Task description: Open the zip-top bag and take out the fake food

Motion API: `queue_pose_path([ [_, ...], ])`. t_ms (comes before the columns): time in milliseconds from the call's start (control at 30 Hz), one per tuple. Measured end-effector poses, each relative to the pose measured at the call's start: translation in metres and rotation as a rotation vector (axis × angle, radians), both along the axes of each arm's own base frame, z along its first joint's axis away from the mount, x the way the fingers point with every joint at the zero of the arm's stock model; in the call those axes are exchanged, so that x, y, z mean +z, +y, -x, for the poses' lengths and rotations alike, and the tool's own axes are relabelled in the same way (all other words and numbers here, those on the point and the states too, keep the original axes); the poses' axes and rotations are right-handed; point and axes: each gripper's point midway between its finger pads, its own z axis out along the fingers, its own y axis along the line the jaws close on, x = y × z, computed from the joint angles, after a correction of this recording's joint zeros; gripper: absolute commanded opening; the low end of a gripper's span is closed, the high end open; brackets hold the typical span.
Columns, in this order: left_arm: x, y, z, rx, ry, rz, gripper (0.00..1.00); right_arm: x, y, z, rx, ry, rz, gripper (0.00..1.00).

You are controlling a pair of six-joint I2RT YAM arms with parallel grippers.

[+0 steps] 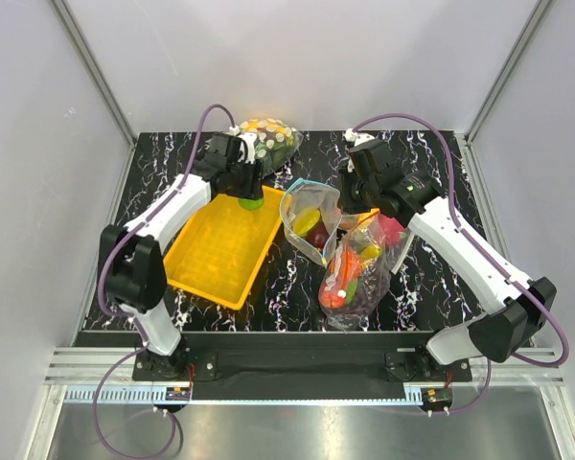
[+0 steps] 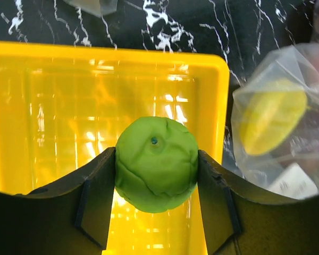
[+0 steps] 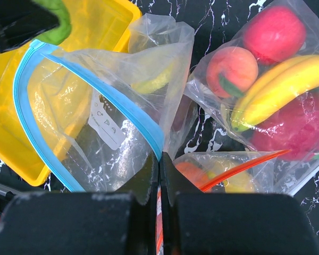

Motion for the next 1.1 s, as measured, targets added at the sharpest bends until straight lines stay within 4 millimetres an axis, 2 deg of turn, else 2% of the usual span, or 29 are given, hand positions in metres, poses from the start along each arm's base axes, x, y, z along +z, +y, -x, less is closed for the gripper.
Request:
queue_pose_path([
  [100,-0.014,-0.006,-0.015,0.000,0.006,-0.002,0.34,0.000,0.000,0.000,0.000,0.000,0.000,0.00],
  [267,-0.038,-0.009,-0.023,-0.001,0.040,-0.013,0.37,0.000,0.000,0.000,0.000,0.000,0.001,0.00],
  [467,-0.060,-0.011,-0.023,-0.007,0.083,-0.028,0.52,-0.001,-0.001,-0.001,0.001,0.001,0.005,0.00],
  [633,-0.057,-0.019,-0.031,-0.015,0.069,-0.021,0.69,-0.002,0.000,-0.002,0.003,0.002,0.008,0.00],
  [733,-0.054,-0.025,-0.035,-0.023,0.057,-0.010,0.74,-0.003,0.000,-0.002,0.002,0.004,0.010,0.00],
  [1100,-0.051,-0.031,-0.036,-0.036,0.050,0.004,0.77,-0.004,-0.001,-0.003,0.001,0.005,0.011,0.00],
])
